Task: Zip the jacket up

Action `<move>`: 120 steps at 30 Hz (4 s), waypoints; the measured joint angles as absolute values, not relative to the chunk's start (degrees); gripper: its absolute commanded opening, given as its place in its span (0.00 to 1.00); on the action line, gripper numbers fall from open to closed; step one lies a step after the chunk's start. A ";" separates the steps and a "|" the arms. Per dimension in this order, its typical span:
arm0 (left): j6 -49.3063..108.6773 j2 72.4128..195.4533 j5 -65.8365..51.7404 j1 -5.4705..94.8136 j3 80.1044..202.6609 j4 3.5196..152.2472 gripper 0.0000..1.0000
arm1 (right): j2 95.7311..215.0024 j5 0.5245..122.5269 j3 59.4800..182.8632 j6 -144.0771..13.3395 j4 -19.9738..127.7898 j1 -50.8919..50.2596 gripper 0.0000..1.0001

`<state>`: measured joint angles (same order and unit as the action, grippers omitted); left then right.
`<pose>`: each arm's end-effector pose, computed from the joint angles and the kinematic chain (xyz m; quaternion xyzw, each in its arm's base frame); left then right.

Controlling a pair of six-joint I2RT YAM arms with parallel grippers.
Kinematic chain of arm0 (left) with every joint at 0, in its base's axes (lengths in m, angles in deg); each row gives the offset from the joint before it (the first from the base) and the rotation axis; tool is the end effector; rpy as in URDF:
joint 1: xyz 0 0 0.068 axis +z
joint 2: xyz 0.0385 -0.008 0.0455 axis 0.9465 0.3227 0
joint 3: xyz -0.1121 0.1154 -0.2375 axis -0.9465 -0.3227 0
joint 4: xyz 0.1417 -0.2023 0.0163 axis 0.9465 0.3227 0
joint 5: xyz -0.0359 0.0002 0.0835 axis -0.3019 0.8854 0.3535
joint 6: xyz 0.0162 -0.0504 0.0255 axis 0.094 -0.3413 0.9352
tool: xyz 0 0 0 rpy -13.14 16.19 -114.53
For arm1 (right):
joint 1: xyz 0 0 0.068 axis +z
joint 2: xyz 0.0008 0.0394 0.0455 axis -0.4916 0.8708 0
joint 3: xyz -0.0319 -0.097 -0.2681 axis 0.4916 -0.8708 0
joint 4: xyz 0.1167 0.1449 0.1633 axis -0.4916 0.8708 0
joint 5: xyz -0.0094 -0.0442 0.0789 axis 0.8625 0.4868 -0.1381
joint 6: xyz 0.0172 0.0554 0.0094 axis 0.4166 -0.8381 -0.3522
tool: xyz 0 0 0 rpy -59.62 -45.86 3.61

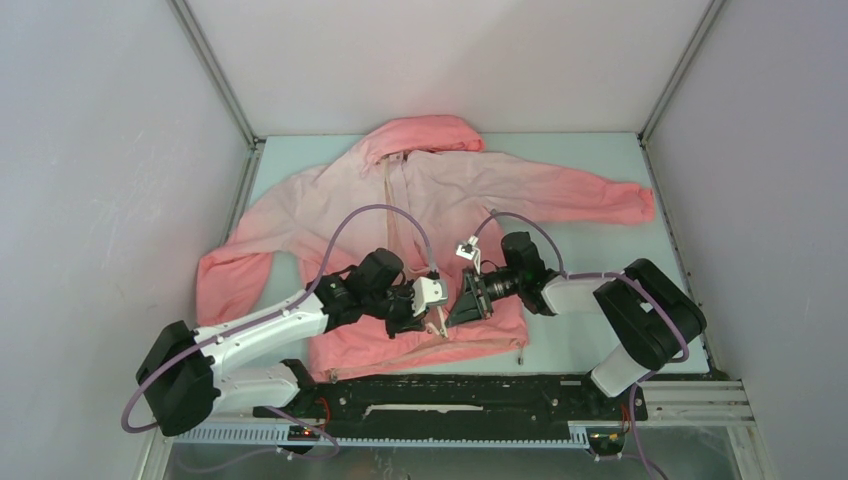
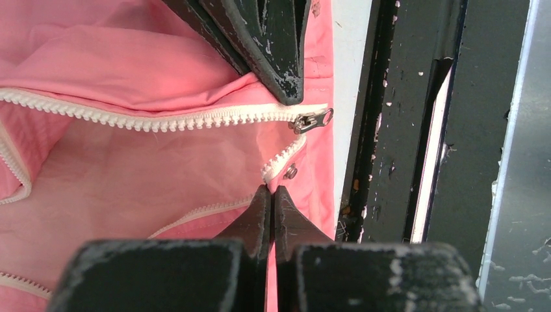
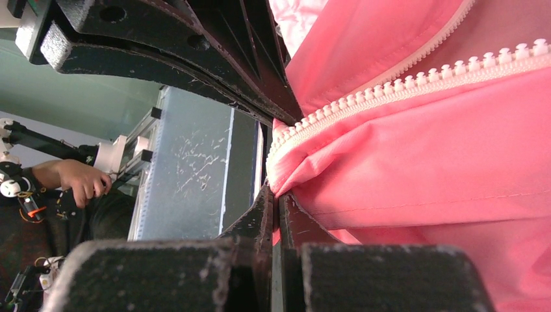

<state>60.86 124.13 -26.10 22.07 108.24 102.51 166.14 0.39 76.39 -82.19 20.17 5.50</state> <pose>0.1231 -0.1722 0.2334 0.5819 0.7052 -0.3003 0.2720 0.2004 0.1885 0.1780 -0.3598 0.6747 0.6303 0.1347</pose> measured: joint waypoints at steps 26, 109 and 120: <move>61.43 118.84 -29.68 24.10 108.26 104.63 0.00 | 171.36 -4.17 68.37 -99.57 -23.26 6.04 0.00; 62.78 120.00 -35.63 25.17 108.46 108.15 0.00 | 179.67 -4.92 79.60 -100.92 -20.75 9.45 0.00; 57.41 114.82 -29.35 25.09 108.46 107.52 0.72 | 179.80 -1.97 79.60 -98.00 -16.68 10.28 0.00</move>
